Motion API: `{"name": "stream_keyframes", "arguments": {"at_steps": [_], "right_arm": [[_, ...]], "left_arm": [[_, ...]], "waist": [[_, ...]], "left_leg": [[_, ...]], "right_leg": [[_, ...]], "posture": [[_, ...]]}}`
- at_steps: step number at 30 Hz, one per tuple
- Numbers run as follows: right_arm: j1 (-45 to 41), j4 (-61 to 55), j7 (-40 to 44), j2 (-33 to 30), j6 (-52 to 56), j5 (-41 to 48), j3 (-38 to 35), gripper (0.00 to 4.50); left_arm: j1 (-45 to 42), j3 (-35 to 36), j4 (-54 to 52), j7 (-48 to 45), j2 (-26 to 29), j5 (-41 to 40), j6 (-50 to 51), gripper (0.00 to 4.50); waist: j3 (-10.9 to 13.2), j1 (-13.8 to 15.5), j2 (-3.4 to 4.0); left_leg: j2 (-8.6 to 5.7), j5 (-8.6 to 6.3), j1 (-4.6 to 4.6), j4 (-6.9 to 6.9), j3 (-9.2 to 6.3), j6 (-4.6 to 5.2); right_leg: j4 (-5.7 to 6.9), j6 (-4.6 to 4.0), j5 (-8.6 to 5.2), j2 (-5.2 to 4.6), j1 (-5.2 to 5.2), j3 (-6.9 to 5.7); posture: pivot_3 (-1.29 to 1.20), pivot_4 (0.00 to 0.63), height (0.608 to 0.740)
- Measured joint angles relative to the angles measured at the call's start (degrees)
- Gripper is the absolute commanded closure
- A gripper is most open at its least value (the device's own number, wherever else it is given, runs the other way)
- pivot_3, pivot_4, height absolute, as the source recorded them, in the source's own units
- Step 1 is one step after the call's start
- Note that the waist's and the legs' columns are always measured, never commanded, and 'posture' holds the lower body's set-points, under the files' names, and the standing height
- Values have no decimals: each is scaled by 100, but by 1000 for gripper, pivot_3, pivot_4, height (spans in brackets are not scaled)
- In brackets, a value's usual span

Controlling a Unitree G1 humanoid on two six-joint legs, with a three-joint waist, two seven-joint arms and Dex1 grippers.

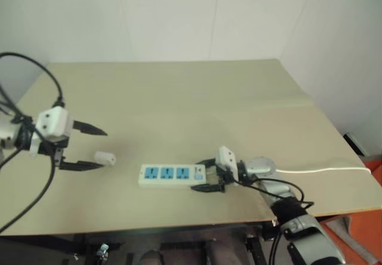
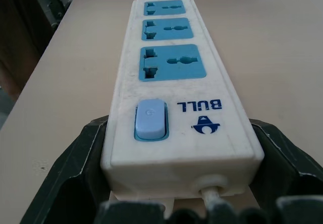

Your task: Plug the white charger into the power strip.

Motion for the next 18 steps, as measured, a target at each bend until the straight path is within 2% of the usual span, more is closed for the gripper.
{"name": "stream_keyframes", "arguments": {"at_steps": [5,6,11,13,18], "right_arm": [[-133,301,22,94,-256,-48,62,1074],[-156,341,20,135,-268,-46,62,1074],[-177,368,11,222,-267,-52,77,1074],[-170,360,10,223,-261,-46,74,1074],[-132,275,-2,185,-205,-40,64,1074]], "left_arm": [[-1739,-1785,1217,-23,-5,918,-922,0],[-2239,-2293,1610,-23,-102,1146,-1147,0],[-3525,-3865,2911,-25,-616,1881,-1955,0],[-3793,-4256,3428,-26,-837,2201,-2247,0],[-3930,-4453,4274,-27,-1335,2789,-2691,0]], "waist": [[-1,-2,-2],[-2,0,-3],[-2,-23,-3],[-2,-25,-3],[-1,-6,-4]], "left_leg": [[-2,0,-2,5,-1,1],[-1,0,-3,7,-3,1],[0,-1,-2,9,-3,3],[1,-2,-3,8,-2,4],[0,-2,-9,13,-4,5]], "right_leg": [[6,0,1,2,1,4],[7,0,1,6,1,4],[12,0,1,10,-1,8],[13,1,1,11,-4,9],[15,1,0,10,-5,8]], "posture": [[0,150,740],[0,150,740],[0,150,740],[0,150,740],[0,150,740]]}}
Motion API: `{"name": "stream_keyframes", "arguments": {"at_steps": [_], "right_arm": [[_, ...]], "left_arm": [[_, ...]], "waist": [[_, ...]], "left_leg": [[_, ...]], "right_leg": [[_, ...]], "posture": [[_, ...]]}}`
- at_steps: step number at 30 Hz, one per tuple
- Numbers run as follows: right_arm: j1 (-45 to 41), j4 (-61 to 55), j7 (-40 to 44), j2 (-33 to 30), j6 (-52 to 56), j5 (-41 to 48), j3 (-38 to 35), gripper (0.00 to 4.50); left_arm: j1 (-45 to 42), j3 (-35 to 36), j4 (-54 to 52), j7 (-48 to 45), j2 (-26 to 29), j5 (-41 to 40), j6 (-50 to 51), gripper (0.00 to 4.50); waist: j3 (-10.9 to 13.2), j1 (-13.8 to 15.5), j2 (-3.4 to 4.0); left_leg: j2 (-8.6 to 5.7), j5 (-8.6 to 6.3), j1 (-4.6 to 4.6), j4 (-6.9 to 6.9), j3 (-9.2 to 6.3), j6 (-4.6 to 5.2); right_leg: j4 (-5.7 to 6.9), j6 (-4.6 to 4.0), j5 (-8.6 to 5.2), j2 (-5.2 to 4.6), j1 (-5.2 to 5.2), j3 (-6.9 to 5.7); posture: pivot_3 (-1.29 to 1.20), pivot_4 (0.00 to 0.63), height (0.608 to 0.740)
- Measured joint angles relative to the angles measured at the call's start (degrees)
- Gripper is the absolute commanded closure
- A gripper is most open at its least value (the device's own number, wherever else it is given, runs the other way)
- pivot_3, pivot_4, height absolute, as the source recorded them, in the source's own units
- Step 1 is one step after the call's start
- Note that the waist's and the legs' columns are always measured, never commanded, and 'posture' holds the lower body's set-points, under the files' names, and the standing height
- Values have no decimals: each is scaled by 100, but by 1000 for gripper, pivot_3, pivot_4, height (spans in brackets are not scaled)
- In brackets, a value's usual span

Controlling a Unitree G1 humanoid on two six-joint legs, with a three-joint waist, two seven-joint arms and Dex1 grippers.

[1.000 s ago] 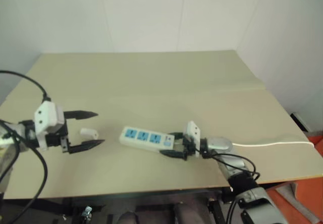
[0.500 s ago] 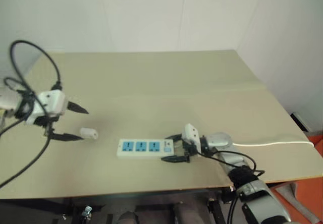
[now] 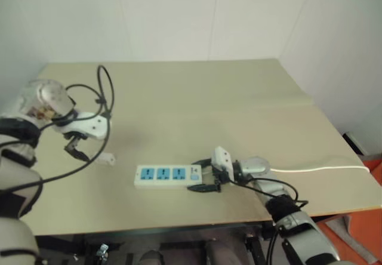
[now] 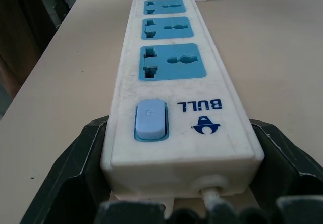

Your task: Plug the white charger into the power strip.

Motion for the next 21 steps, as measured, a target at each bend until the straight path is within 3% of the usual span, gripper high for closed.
{"name": "stream_keyframes", "arguments": {"at_steps": [21], "right_arm": [[297,-477,-287,-31,235,5,-6,1074]], "left_arm": [[350,564,599,216,-1000,1168,-373,0]], "waist": [[0,11,-2]], "left_leg": [[-7,0,2,12,-3,0]], "right_leg": [[26,0,-1,-5,0,2]], "posture": [[0,150,740]]}}
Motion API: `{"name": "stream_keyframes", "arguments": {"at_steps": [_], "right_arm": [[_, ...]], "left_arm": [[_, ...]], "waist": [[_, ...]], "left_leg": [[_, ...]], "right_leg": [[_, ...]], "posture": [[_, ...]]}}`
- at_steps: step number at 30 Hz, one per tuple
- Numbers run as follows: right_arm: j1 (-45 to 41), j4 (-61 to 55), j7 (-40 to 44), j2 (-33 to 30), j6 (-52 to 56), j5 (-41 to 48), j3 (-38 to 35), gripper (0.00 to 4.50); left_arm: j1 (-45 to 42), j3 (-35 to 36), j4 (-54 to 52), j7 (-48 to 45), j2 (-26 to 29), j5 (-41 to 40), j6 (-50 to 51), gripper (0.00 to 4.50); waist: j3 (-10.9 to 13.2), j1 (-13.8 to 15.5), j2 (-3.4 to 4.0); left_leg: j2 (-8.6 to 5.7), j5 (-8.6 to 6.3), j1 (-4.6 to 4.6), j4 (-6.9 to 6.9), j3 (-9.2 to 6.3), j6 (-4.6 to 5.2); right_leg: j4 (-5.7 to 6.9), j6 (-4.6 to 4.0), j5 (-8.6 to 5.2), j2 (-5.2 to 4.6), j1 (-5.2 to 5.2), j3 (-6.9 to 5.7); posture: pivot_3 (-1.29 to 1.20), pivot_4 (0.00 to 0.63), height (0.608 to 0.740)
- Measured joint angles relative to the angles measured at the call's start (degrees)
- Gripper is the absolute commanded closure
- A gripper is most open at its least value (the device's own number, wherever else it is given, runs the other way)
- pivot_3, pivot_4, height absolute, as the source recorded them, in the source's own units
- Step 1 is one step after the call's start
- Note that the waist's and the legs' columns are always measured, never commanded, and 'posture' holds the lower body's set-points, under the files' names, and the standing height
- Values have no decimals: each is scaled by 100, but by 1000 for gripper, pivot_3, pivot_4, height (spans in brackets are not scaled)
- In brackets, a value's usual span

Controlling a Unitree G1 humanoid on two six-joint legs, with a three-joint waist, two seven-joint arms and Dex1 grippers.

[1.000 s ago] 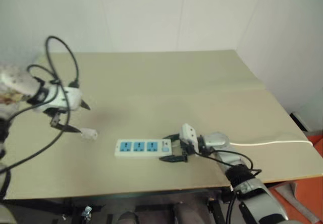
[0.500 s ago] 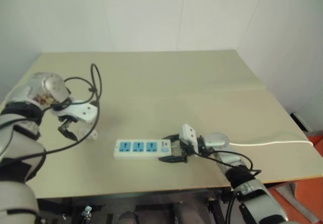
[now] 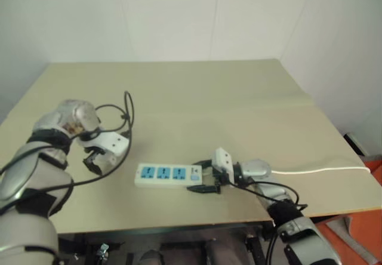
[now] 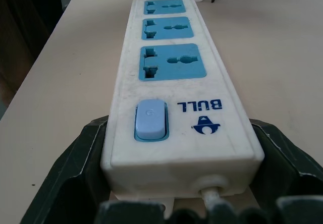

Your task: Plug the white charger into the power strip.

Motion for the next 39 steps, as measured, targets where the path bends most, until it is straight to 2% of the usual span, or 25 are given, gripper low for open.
{"name": "stream_keyframes", "arguments": {"at_steps": [7,10,19,25,29,33,39], "right_arm": [[140,-179,-94,-29,77,10,-2,1074],[154,-204,-117,-33,122,18,-2,1074],[179,-242,-150,-26,161,33,9,1074],[180,-243,-167,-23,162,38,11,1074],[186,-268,-193,-32,166,41,10,1074],[213,-312,-199,-62,166,42,10,1074],[215,-296,-206,-59,91,-2,37,1074]], "left_arm": [[-1,264,50,195,-185,364,13,0],[-1,312,52,335,-233,497,45,601],[-1,471,66,567,-336,730,142,3400],[7,589,90,479,-349,767,136,3439],[61,900,91,230,-376,491,104,3439],[78,1436,-81,-79,-570,-188,144,3439],[131,2255,-1093,-206,-894,-1660,786,3439]], "waist": [[-2,14,-1],[-3,16,-1],[-5,15,0],[-5,11,0],[-5,10,0],[-4,17,-1],[-4,8,-1]], "left_leg": [[-4,0,13,3,0,0],[-4,0,18,3,0,0],[-5,0,26,2,1,0],[-5,0,26,2,1,0],[-5,0,17,3,0,0],[-4,0,9,8,-3,0],[-5,0,6,9,-4,0]], "right_leg": [[6,2,-1,-3,11,1],[6,2,-1,-3,16,2],[9,3,-2,-4,20,4],[9,3,-2,-4,20,4],[7,2,-2,-4,15,2],[7,2,-1,-4,12,-1],[8,-1,1,-7,10,-1]], "posture": [[0,150,740],[0,150,740],[0,150,740],[0,150,740],[0,150,740],[0,150,740],[0,150,740]]}}
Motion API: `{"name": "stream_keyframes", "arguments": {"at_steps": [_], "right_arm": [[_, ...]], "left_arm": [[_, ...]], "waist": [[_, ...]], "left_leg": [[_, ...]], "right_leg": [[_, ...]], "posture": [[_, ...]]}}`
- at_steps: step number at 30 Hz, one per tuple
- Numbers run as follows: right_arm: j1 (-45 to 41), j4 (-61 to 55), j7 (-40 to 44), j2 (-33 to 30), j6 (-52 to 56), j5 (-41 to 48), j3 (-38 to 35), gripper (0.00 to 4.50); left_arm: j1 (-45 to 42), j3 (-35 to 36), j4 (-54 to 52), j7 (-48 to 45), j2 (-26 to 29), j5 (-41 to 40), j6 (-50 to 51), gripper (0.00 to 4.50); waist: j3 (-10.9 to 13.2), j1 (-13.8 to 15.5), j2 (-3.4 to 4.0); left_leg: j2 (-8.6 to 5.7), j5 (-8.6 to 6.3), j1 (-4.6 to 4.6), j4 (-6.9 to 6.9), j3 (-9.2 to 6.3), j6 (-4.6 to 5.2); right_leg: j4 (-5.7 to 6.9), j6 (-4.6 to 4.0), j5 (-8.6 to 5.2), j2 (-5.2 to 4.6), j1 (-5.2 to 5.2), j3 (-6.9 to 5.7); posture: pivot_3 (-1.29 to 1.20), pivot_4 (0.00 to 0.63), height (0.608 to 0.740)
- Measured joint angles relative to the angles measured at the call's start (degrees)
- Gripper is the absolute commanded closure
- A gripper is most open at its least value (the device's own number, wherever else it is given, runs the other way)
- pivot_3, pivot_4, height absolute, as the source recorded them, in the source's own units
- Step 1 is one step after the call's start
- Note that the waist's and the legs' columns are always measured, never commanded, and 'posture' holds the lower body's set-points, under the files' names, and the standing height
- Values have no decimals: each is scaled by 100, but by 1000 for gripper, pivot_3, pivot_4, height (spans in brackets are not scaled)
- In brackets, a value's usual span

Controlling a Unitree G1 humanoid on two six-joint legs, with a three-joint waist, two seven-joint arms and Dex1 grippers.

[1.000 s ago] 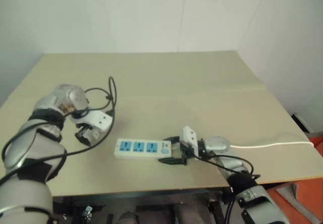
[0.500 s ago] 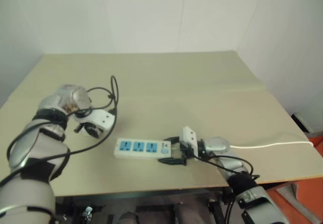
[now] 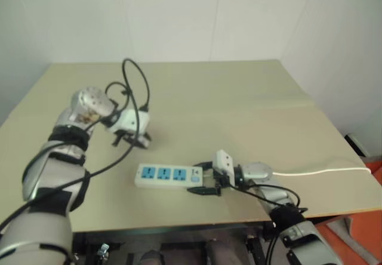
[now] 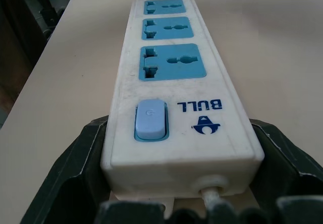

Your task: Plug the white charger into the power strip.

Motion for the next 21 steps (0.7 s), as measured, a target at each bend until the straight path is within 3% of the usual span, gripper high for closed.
{"name": "stream_keyframes", "arguments": {"at_steps": [4,14,21], "right_arm": [[-11,57,-8,16,-89,-21,7,1074],[-34,166,4,54,-182,-50,5,1074],[-190,402,243,57,-233,-41,15,1074]], "left_arm": [[587,944,-1154,193,-620,-1310,1035,3439],[2636,1495,-4082,1329,-1441,-2885,3046,3439],[3276,1499,-5105,1435,-1209,-3290,3651,3439]], "waist": [[0,-7,0],[-3,-10,-3],[-3,-10,-3]], "left_leg": [[0,0,5,5,0,0],[-2,-1,31,7,0,1],[-3,-1,39,5,1,1]], "right_leg": [[7,-3,2,-3,3,0],[27,-13,8,-5,16,2],[18,-5,3,-4,23,2]], "posture": [[0,150,740],[0,150,740],[0,150,740]]}}
